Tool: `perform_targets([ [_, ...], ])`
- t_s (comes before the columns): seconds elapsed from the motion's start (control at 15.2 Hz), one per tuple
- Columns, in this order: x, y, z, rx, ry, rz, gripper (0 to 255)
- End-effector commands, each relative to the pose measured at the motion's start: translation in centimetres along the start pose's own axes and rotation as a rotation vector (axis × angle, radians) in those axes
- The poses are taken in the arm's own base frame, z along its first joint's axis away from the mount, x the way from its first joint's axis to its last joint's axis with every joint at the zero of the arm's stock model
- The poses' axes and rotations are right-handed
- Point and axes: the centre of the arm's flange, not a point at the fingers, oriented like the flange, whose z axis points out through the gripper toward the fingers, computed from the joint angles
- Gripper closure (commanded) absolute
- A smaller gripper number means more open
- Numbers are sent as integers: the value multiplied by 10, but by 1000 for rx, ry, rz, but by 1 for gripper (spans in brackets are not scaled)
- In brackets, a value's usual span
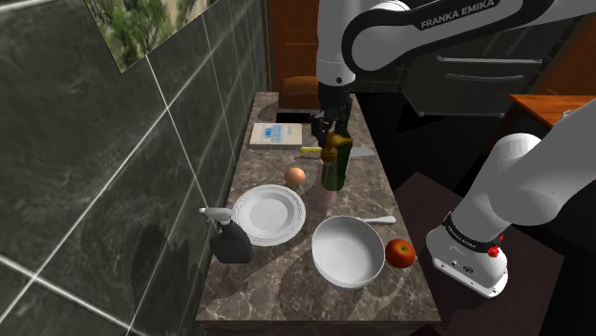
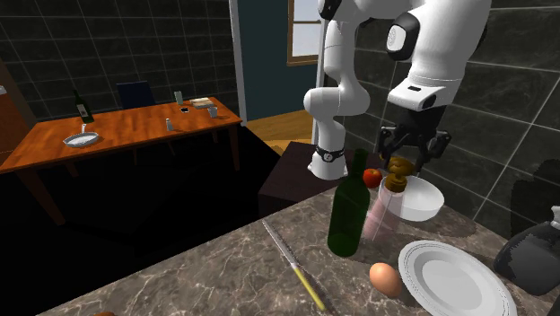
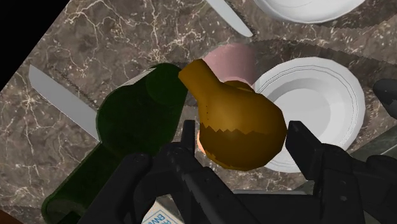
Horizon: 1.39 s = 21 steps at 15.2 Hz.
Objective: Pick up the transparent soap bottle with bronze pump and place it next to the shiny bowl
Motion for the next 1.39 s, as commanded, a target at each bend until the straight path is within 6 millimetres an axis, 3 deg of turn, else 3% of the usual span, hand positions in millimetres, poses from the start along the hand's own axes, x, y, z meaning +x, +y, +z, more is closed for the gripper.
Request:
perform_targets([
  [0.0, 0, 0, 0, 0, 1, 0, 255],
  [0.13, 0, 0, 0, 0, 1, 0, 255],
  [0.2, 0, 0, 0, 0, 1, 0, 0],
  [0.53, 0, 0, 0, 0, 1, 0, 0],
  [0.79, 0, 0, -50, 0, 1, 0, 0],
  [1.32, 0, 0, -50, 0, 1, 0, 0],
])
